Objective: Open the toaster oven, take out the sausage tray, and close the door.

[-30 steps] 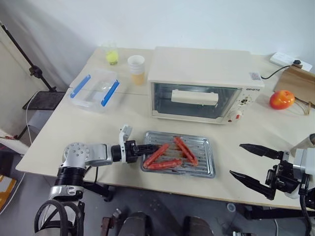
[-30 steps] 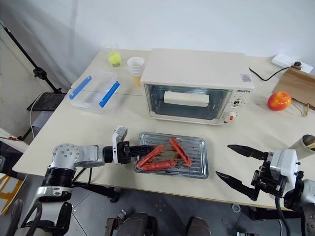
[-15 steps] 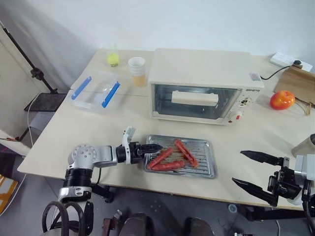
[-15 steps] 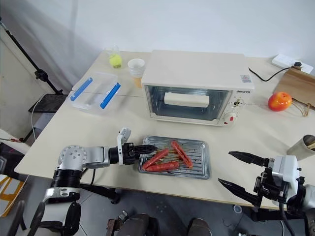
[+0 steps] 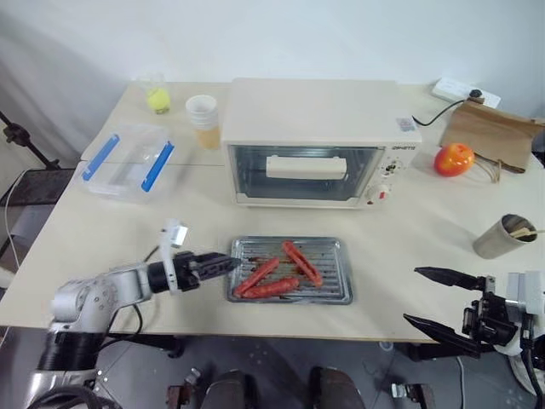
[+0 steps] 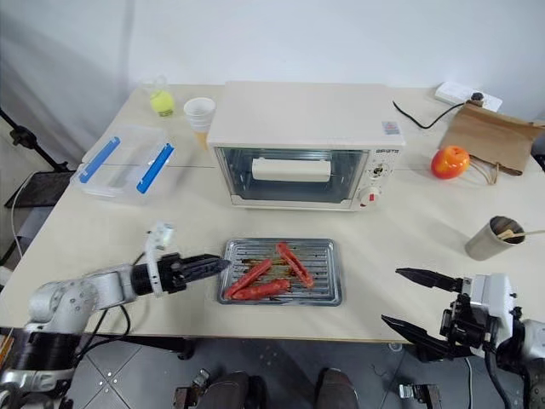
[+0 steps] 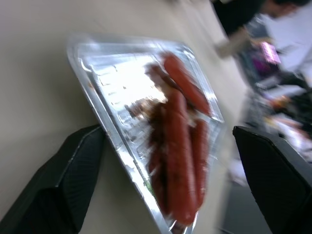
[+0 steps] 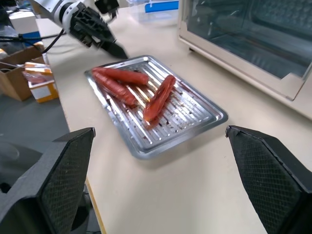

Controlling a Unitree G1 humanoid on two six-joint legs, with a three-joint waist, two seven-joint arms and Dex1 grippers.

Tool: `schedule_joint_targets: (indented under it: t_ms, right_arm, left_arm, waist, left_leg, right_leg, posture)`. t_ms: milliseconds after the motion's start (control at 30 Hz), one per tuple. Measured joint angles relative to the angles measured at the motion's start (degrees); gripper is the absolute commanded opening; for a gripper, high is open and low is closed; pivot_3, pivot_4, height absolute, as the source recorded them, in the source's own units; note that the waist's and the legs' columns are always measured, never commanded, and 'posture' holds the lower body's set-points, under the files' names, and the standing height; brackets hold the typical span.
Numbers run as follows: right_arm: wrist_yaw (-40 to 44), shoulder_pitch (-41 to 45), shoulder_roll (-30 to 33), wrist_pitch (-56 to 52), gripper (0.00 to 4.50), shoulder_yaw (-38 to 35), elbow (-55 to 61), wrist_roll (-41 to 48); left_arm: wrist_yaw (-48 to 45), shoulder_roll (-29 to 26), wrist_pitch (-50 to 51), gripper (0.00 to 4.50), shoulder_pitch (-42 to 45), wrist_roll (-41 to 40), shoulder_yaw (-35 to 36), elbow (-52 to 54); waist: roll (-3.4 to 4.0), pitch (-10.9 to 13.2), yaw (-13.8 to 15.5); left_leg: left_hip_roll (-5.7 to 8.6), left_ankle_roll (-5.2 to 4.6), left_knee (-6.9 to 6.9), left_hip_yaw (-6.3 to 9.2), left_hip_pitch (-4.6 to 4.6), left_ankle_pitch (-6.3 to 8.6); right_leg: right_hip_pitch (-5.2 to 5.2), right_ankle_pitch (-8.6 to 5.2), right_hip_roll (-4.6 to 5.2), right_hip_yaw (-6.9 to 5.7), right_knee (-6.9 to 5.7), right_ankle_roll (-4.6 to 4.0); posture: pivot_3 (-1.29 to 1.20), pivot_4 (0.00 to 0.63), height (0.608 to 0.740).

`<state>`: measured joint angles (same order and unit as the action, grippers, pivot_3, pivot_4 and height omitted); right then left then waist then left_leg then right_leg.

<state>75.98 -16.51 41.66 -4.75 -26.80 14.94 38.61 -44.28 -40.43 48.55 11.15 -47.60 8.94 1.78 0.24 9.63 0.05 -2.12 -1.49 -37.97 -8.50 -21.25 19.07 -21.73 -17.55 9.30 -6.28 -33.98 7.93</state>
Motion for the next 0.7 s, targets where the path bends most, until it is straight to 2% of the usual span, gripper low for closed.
schedule_joint_targets:
  t_ms: [167, 400, 533, 700]
  right_arm:
    - [3.1, 4.1, 0.9, 1.1, 4.50, 2.8, -3.5, -0.9]
    - [5.6, 8.6, 1.4, 2.5, 4.50, 4.2, -6.3, -1.4]
    - [6.1, 9.5, 1.5, 2.5, 4.50, 4.4, -6.6, -1.4]
    - [5.2, 10.3, 2.5, 0.6, 4.50, 4.4, -5.4, -1.3]
  left_arm:
    - [-14.7, -5.4, -22.9, 4.44, -9.2, 8.5, 7.8, -0.6]
    - [-19.9, -4.6, -40.2, 4.44, -14.4, 13.3, 15.4, -0.5]
    - [-22.0, -4.7, -43.6, 4.44, -18.8, 13.6, 18.9, 0.3]
    - [-19.4, -5.3, -41.2, 4.44, -21.0, 13.7, 21.2, 4.2]
  waist:
    - [-0.13, 0.1, -0.1]
    - [-0.19, 0.2, 0.4]
    - [-0.24, 0.2, 0.1]
    - [-0.39, 0.3, 0.1]
  left_leg:
    - [0.08, -0.05, 0.05, -0.11, -0.34, 0.15]
    - [0.19, -0.45, 0.01, -0.13, -0.46, 0.30]
    - [0.15, -0.58, 0.00, -0.20, -0.47, 0.37]
    - [0.10, -0.64, -0.22, -0.21, -0.61, 0.37]
  right_leg:
    - [-0.44, 0.00, 0.31, -0.02, 0.04, -0.01]
    - [-0.64, 0.03, 0.39, -0.46, -0.20, 0.06]
    - [-0.64, 0.04, 0.36, -1.00, -0.53, 0.08]
    - [-0.62, 0.07, 0.36, -1.19, -0.48, 0.12]
  posture:
    - [0.00, 0.150, 0.740]
    - [0.00, 0.150, 0.740]
    - [0.00, 0.150, 0.740]
    - [0.00, 0.150, 0.740]
